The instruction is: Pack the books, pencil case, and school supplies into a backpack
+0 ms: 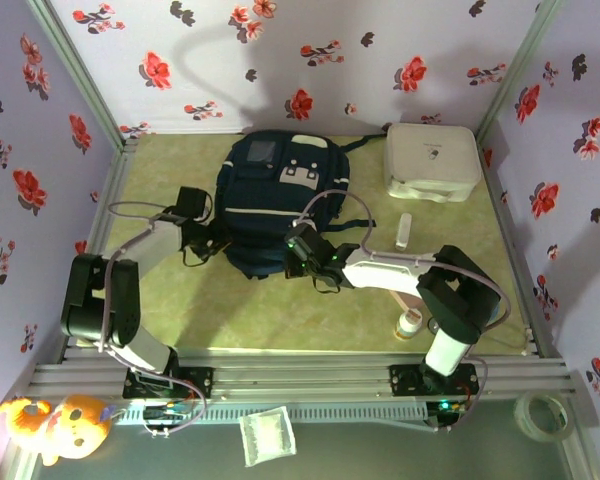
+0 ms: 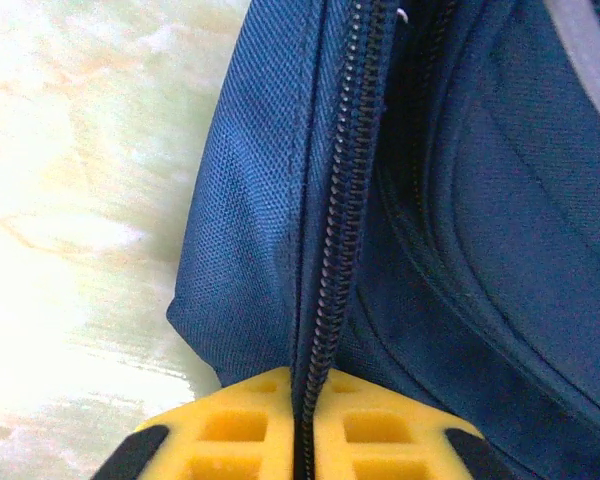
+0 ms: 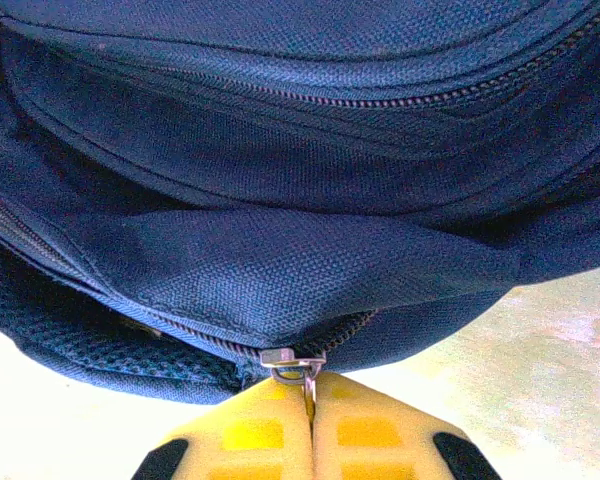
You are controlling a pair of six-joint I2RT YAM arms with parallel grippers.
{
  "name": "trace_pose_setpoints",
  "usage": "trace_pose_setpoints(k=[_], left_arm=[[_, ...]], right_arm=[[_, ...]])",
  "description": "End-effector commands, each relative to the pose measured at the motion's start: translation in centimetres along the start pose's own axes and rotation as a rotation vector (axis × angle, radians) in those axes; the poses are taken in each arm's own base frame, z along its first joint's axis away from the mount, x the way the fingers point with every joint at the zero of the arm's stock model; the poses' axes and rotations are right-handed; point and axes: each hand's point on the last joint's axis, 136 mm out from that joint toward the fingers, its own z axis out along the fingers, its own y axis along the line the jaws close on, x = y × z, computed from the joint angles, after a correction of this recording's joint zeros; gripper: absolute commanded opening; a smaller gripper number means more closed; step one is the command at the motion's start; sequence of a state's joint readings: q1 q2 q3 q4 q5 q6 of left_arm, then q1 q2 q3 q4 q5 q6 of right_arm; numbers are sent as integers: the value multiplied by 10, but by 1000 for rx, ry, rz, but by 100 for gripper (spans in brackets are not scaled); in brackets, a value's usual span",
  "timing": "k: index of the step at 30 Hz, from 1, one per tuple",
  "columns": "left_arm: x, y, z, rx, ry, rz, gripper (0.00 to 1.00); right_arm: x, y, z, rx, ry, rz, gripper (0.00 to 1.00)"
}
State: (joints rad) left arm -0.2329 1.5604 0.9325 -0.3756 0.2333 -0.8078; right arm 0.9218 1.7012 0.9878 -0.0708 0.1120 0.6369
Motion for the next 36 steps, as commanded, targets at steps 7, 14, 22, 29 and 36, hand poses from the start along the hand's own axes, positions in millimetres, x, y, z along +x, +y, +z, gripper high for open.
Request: trace_pose_setpoints(k=[7, 14, 22, 29, 36], left_arm=[[-19, -38, -58, 56, -152, 374, 51], [13, -88, -60, 122, -130, 713, 64], [64, -111, -30, 203, 12, 1031, 67], [87, -113, -16, 304, 106, 1164, 62], [103, -119, 2, 388, 213, 1166, 55]], right_arm=[[-16, 4, -10, -88, -26, 48, 0], [-19, 5, -10, -118, -22, 74, 0], [-21, -1, -13, -124, -29, 113, 0], [-19, -6, -14, -119, -30, 128, 0], [-19, -5, -12, -127, -27, 140, 0]])
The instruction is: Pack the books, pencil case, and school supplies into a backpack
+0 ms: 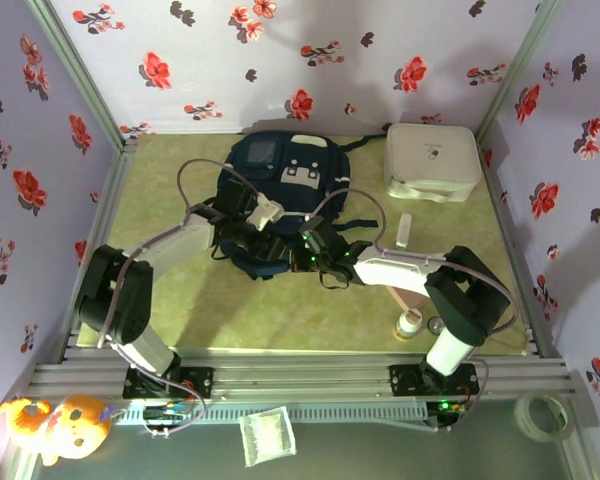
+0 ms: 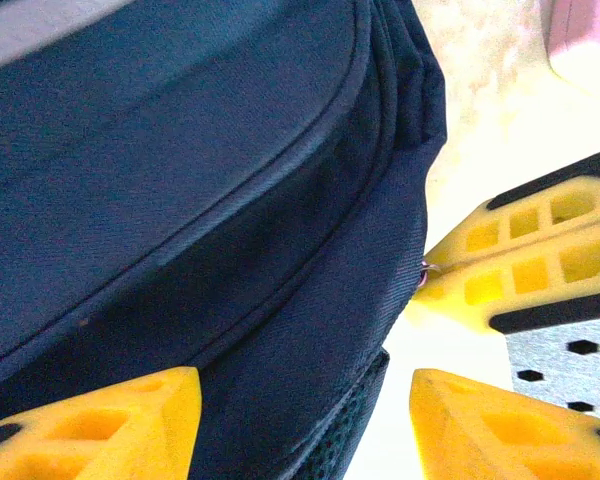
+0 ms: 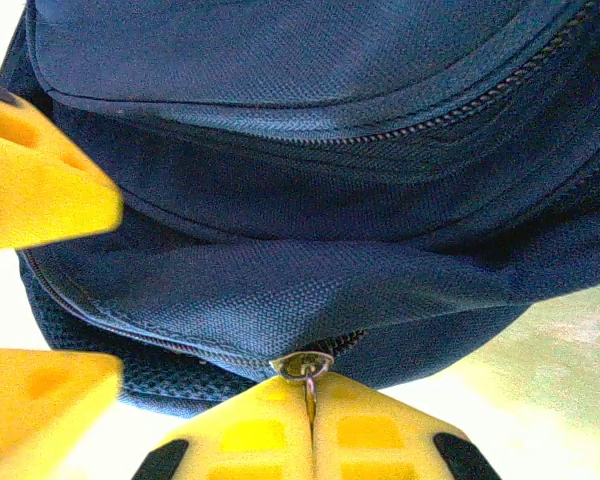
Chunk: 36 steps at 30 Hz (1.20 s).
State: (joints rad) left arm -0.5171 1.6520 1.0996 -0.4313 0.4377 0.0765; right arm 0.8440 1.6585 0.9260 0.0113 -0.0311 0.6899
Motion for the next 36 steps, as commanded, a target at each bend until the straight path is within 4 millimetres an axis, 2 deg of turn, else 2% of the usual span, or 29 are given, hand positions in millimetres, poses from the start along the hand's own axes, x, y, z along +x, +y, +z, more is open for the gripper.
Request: trace_pose_setpoints(k=[1, 8, 17, 21, 25, 31, 36], left_arm=[[-8, -11, 4, 74, 0, 52, 53], [-8, -7, 12, 76, 15, 53, 40], [-12, -7, 11, 78, 13, 52, 25], [-11, -8, 7, 79, 20, 65, 14], [-20, -12, -1, 83, -2, 88, 1], [-17, -15, -6, 82, 0, 100, 0], [-23, -20, -20, 76, -20, 118, 0]], right_arm=[[-11, 3, -7, -19, -40, 26, 0], [-11, 0, -7, -13, -40, 30, 0], [-11, -3, -7, -3, -39, 37, 0], [-11, -11, -8, 31, -43, 47, 0], [-12, -22, -14, 76, -41, 56, 0], [-14, -49, -28, 168, -25, 40, 0], [-18, -67, -39, 210, 55, -50, 2]])
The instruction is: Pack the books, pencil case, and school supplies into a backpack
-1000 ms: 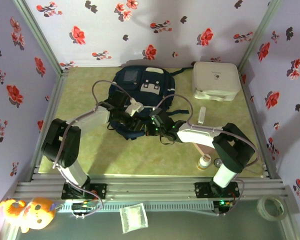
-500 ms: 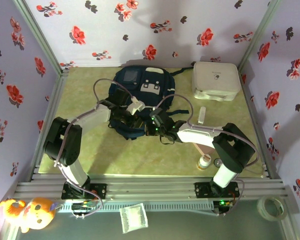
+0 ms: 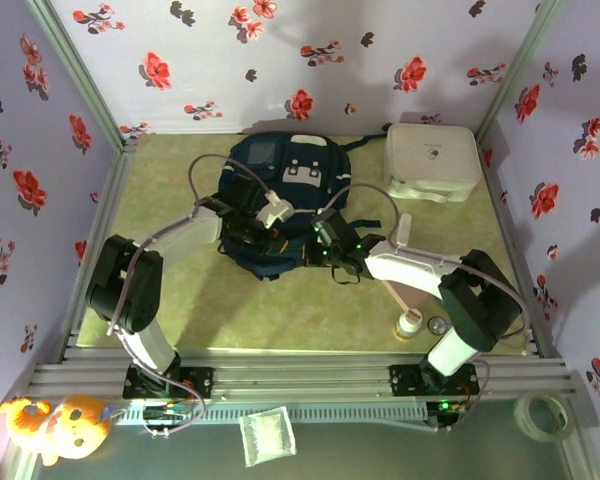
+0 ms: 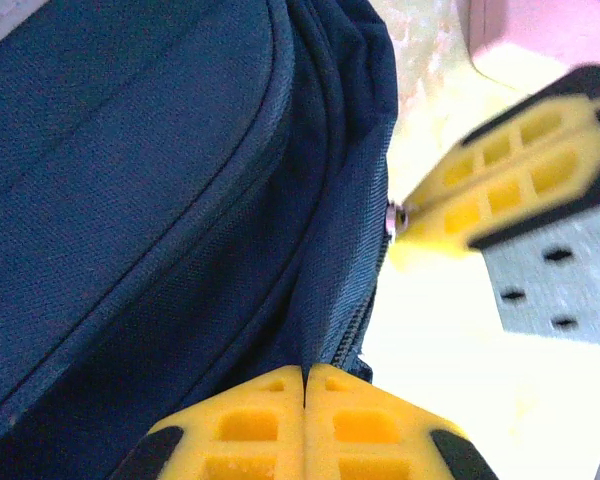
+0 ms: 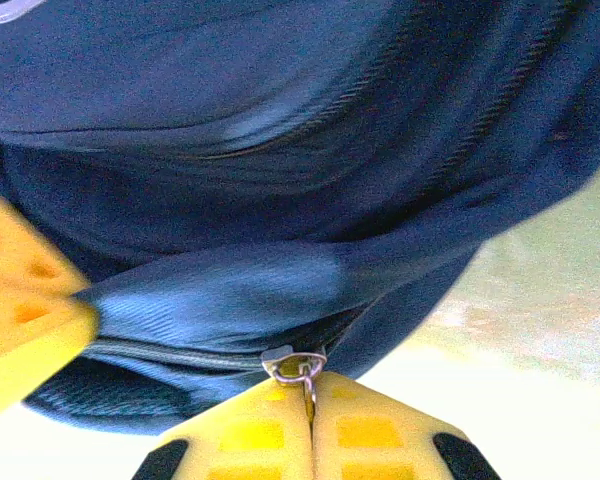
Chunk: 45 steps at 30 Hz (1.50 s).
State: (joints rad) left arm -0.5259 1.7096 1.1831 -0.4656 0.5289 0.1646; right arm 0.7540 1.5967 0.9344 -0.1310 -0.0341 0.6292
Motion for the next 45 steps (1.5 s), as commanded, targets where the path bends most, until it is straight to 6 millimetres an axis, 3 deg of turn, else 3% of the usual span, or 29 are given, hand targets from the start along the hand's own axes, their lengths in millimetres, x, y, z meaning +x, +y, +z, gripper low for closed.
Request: trace_pose_setpoints(k=[1, 9, 17, 25, 33, 39, 45], left_arm=[[-9, -8, -28, -22, -21, 35, 0], [-25, -24, -63, -53, -113, 56, 0], [-31, -45, -89, -31, -200, 100, 0], [-24, -51, -93, -23, -200, 104, 0], [-18, -49, -86, -12, -164, 87, 0], [-13, -51, -86, 2, -131, 45, 0], [-10, -47, -77, 6, -122, -36, 0]], right_arm=[[-7, -36, -19, 129, 38, -85, 2], [-45, -65, -37, 172, 35, -118, 4], [-87, -69, -45, 180, -53, -102, 1], [-111, -76, -35, 179, -88, -73, 0], [-122, -114, -21, 256, -118, 86, 0], [-135, -104, -19, 170, -178, 105, 4], [-125, -101, -18, 109, -163, 91, 7]])
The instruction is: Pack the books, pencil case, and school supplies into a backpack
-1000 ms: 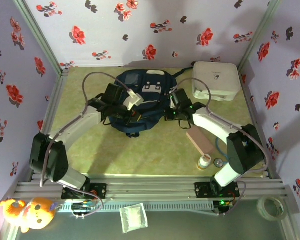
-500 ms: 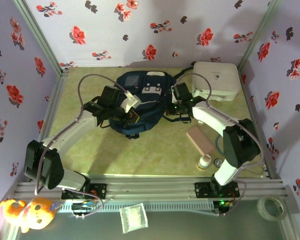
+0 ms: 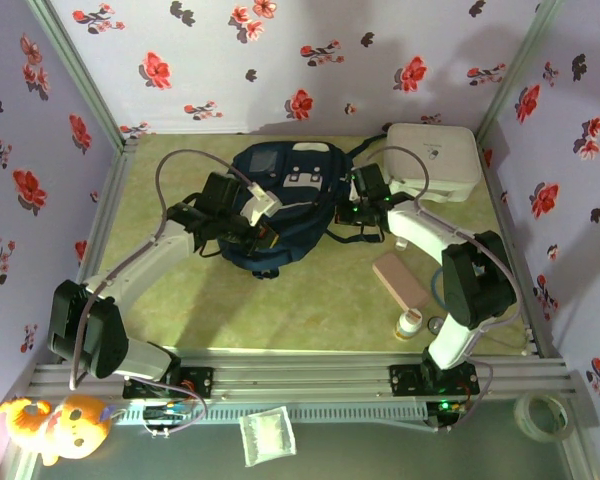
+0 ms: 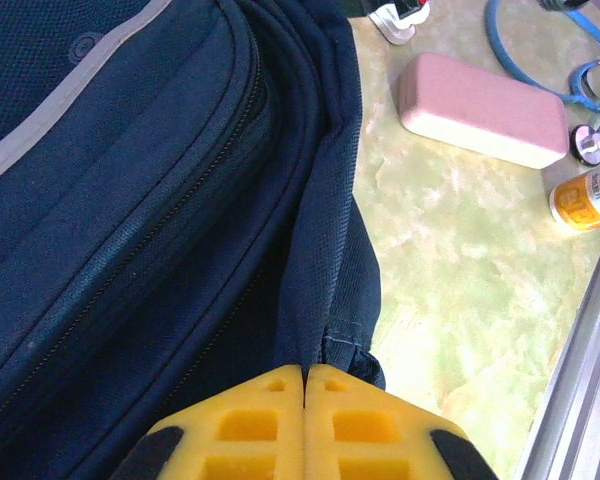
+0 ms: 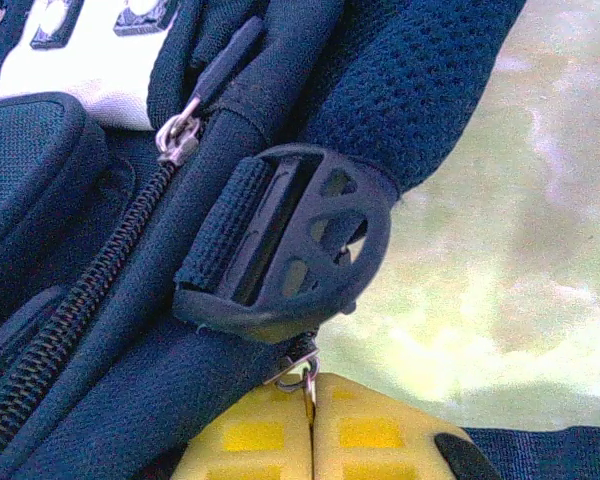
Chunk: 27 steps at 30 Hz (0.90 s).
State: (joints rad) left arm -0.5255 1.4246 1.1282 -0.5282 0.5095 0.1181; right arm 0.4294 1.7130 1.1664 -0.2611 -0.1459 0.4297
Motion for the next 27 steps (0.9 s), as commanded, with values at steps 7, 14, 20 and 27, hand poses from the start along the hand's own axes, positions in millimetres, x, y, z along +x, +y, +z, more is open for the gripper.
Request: trace_pose_setpoints(k=[7, 14, 20, 27], left_arm=[[1, -1, 3, -39, 25, -127, 55], [-18, 26, 14, -323, 13, 4, 80], [-25, 37, 47, -360, 131, 164, 84], [-16, 25, 78, -230, 222, 423, 85]], right_arm=[[-17, -19, -34, 8, -136, 31, 44], [-7, -21, -62, -22, -218, 66, 68], [1, -27, -65, -19, -236, 130, 81], [-8, -34, -72, 16, -271, 159, 90]])
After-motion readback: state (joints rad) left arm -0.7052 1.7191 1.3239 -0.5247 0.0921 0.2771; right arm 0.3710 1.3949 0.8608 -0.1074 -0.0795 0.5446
